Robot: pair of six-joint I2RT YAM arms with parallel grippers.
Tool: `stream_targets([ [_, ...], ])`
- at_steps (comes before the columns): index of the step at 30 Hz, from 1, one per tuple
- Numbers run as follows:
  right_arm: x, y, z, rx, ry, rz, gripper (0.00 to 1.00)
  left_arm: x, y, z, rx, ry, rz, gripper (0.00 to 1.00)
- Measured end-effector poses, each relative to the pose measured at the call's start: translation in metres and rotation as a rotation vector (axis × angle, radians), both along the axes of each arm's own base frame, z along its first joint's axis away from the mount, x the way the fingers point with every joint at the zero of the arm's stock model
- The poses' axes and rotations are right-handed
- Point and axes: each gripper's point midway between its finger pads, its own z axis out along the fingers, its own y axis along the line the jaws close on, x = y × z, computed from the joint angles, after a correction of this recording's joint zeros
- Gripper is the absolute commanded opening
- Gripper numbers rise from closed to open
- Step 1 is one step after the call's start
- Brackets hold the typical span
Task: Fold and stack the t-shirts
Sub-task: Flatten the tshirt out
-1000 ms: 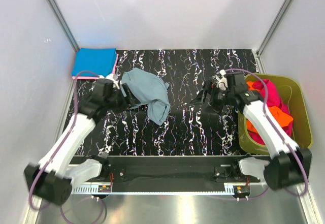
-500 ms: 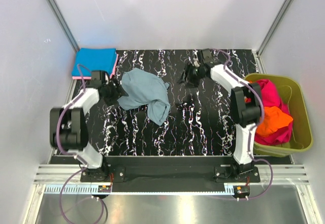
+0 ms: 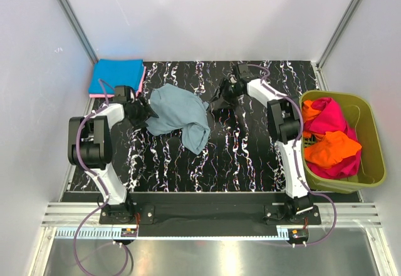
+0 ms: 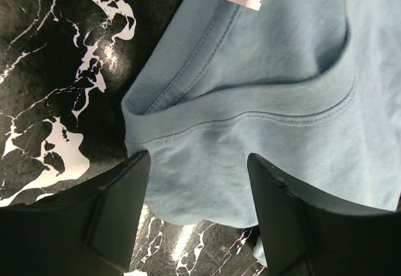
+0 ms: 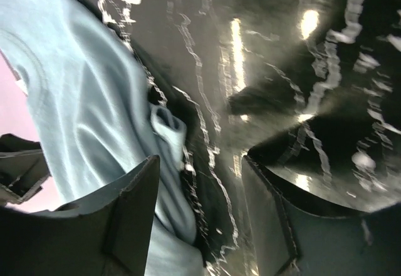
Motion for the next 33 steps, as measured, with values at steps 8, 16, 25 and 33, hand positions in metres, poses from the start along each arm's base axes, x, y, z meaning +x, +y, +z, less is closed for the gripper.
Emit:
stream_targets([
  [8, 0.008, 0.038, 0.000, 0.031, -0.027, 0.014, 0.56, -0.002, 0.004, -0.003, 0.004, -0.003, 0.016, 0.73],
  [16, 0.006, 0.049, -0.009, -0.027, -0.023, -0.044, 0.34, -0.013, 0.009, -0.002, 0.025, 0.005, 0.043, 0.77],
  [25, 0.009, 0.044, -0.015, -0.056, -0.023, -0.068, 0.00, -0.008, 0.013, -0.017, 0.022, 0.026, 0.063, 0.01],
  [33, 0.005, 0.011, 0.003, -0.252, -0.059, -0.049, 0.00, -0.007, 0.013, 0.004, 0.026, -0.030, 0.046, 0.00],
])
